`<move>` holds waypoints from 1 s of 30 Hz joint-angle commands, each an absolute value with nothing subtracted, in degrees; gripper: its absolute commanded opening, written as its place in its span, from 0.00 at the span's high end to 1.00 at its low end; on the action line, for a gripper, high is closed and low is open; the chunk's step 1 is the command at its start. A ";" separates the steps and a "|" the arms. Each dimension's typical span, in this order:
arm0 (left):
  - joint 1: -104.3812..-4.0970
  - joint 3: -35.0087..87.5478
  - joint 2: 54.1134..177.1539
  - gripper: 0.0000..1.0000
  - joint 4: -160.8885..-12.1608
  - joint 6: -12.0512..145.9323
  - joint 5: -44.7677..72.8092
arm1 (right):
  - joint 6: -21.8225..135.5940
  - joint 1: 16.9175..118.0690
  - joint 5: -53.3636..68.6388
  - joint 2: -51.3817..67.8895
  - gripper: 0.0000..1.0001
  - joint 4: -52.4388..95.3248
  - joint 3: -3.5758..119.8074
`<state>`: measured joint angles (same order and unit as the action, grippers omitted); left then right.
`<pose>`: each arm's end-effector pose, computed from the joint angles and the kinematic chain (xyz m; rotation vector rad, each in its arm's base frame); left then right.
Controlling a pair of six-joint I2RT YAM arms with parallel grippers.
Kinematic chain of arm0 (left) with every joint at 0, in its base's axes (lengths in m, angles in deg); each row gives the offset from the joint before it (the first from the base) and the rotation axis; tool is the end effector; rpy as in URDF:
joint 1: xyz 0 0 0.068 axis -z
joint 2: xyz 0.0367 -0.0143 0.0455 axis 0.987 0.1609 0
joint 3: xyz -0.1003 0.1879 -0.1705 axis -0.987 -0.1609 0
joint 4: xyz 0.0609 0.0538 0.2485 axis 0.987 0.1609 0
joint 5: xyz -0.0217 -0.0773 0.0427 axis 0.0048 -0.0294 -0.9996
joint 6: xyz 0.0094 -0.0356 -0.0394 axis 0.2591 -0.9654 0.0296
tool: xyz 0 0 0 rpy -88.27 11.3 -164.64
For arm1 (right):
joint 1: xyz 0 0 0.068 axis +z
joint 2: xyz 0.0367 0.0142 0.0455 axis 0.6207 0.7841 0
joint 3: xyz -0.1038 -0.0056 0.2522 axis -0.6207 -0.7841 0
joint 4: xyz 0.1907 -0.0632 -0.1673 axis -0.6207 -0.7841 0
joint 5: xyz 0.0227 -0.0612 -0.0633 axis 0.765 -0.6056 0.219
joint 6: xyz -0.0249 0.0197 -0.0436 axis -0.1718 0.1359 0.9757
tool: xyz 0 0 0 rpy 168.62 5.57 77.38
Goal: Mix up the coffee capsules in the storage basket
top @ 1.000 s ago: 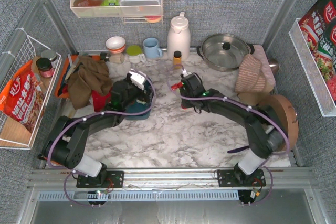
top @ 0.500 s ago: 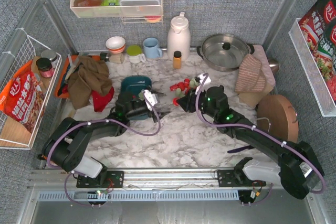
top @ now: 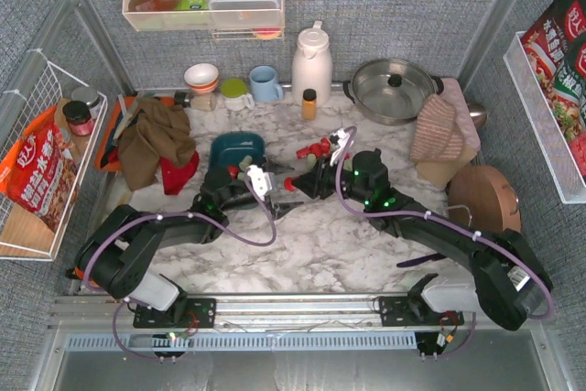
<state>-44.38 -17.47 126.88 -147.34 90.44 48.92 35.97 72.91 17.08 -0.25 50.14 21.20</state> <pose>0.2145 -0.1882 0.2086 1.1622 1.0696 -0.8945 0.2290 0.1704 0.2679 -0.3443 1.7482 1.0525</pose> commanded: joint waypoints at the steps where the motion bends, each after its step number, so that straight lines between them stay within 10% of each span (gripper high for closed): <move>1: -44.20 -18.07 125.99 0.01 -151.35 90.15 48.30 | 34.63 73.26 19.33 0.72 0.81 54.01 22.01; 14: -44.15 -18.35 125.23 0.53 -149.80 92.99 45.16 | 34.34 73.30 19.43 0.74 0.78 53.60 22.08; 20: -44.25 -17.69 124.08 0.65 -145.14 92.71 33.52 | 36.54 73.28 15.27 -1.29 0.50 49.20 22.47; 30: -53.01 -13.71 127.50 0.70 -137.77 83.15 16.16 | 38.57 71.73 -21.03 -1.77 0.37 25.55 26.45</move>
